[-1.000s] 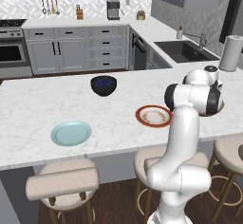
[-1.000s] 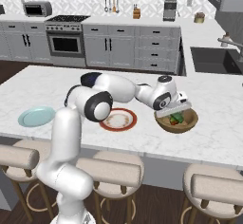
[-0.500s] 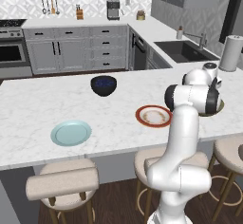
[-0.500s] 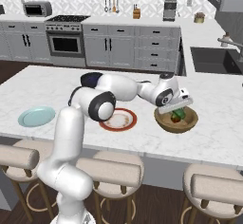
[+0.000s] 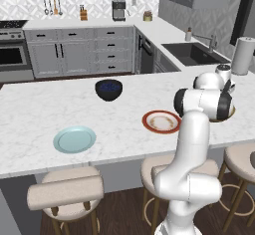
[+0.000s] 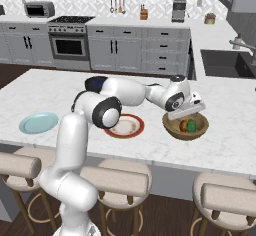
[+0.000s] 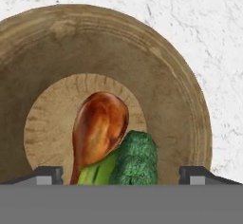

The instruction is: Pick the chicken drumstick and broccoli from their plates and place them in the bowl. Then put the bowl in the fridge.

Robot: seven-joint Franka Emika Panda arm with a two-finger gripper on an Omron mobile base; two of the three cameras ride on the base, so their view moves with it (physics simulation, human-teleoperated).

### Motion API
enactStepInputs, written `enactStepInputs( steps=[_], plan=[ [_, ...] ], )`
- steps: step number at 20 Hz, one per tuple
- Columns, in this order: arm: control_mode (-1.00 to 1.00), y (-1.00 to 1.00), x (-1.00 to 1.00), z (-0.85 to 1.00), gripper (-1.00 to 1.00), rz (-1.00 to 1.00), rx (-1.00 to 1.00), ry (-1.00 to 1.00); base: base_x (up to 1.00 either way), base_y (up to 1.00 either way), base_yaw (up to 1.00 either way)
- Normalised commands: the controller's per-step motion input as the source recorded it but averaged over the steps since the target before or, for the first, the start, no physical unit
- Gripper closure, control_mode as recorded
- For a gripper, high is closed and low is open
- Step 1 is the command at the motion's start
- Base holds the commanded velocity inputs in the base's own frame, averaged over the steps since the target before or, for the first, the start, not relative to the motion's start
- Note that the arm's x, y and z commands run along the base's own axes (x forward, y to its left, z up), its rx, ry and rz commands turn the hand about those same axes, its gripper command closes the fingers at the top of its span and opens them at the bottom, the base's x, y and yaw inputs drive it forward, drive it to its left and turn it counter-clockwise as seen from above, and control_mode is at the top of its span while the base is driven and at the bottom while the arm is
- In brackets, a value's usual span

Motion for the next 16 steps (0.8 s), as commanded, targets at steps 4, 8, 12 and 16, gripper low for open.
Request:
enactStepInputs(
  steps=[4,8,12,16],
  plan=[
    [-1.0,0.08,-0.18,0.17,-1.0,0.0,0.0,0.0,0.0,0.0,0.0],
    [-1.0,0.33,-0.26,0.38,-1.0,0.0,0.0,0.0,0.0,0.0,0.0],
    [-1.0,0.64,-0.41,0.15,-1.0,0.0,0.01,0.0,0.0,0.0,0.0],
    [-1.0,0.78,-0.09,0.03,-1.0,0.01,0.0,0.0,0.0,0.0,0.0]
  ],
)
